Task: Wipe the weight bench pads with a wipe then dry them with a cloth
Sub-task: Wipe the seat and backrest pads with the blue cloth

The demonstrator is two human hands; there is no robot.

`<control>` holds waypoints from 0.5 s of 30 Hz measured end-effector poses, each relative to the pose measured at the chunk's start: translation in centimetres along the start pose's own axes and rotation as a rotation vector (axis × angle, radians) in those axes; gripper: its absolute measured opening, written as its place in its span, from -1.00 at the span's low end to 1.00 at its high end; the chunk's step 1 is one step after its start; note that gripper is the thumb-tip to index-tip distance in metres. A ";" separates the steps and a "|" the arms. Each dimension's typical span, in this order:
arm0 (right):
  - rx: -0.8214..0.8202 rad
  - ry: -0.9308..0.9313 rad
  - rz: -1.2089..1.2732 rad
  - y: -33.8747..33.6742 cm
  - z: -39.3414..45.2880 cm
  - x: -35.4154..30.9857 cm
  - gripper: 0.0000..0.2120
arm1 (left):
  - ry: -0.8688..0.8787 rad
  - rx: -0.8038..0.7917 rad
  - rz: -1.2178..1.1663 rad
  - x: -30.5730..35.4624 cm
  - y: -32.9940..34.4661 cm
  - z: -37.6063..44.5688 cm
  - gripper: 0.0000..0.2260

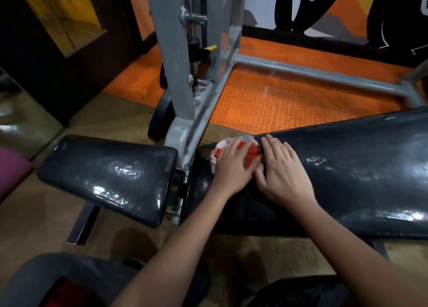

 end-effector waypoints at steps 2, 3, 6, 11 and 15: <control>-0.010 -0.001 -0.011 0.0 0.0 0.1 -0.32 | -0.060 0.072 -0.172 -1.1 -1.9 -1.4 -0.56; -0.015 -0.004 -0.020 0.0 0.0 0.1 -0.31 | -0.109 0.121 -0.225 -1.9 -3.0 -1.8 -0.62; -0.027 -0.007 -0.039 0.0 0.0 0.0 -0.31 | -0.418 0.150 -0.357 -4.2 -5.2 -1.8 -0.83; -0.036 -0.010 -0.036 0.0 0.0 -0.2 -0.31 | -0.998 0.183 -1.066 -4.9 -7.5 -0.6 -0.71; -0.045 -0.002 -0.034 -0.1 0.0 -0.1 -0.31 | -0.970 0.092 -0.535 -8.7 -7.5 -2.9 -0.66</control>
Point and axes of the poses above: each hand's wrist, its own z-axis towards the middle knuckle, its own y-axis out of the palm, x = y × z, the point moved 6 cm from there along z, towards the middle knuckle, and after that the axes turned 13 degrees about x, right-handed, at the moved point
